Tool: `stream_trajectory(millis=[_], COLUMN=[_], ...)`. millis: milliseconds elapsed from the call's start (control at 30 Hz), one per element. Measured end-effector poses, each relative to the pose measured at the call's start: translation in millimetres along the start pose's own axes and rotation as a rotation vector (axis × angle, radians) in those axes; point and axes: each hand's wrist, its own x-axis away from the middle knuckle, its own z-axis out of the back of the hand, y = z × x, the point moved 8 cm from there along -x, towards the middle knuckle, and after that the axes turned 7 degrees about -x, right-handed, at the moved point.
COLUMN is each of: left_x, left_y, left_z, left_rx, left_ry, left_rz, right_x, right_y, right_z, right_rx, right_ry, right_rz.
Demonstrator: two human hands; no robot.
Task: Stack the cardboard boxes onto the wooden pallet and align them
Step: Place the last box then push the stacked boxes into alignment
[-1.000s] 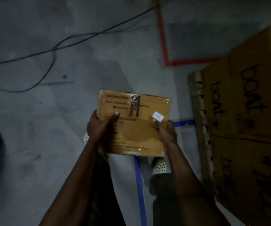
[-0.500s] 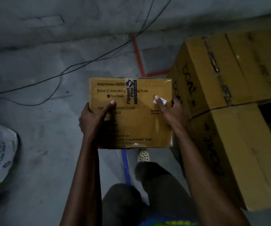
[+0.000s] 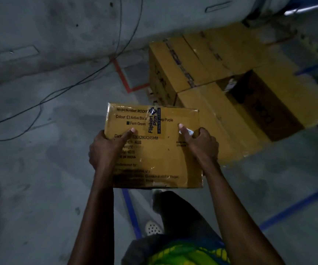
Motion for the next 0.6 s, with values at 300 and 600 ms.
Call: stream_trajectory(millis=[300,600], left_x=[173.0,329.8], left_y=[42.1,151.8], left_z=[-118.9,-308.6], left_rx=[-0.201,-0.227], left_ry=[-0.248,-0.379], left_rz=[0.001,-0.035], right_x=[22.0,-40.0], right_y=[150.4,304.1], right_z=[164.3,382.9], right_rx=[0.27,0.347], right_ry=[-0.023,0.093], right_rz=[-0.066,-0.109])
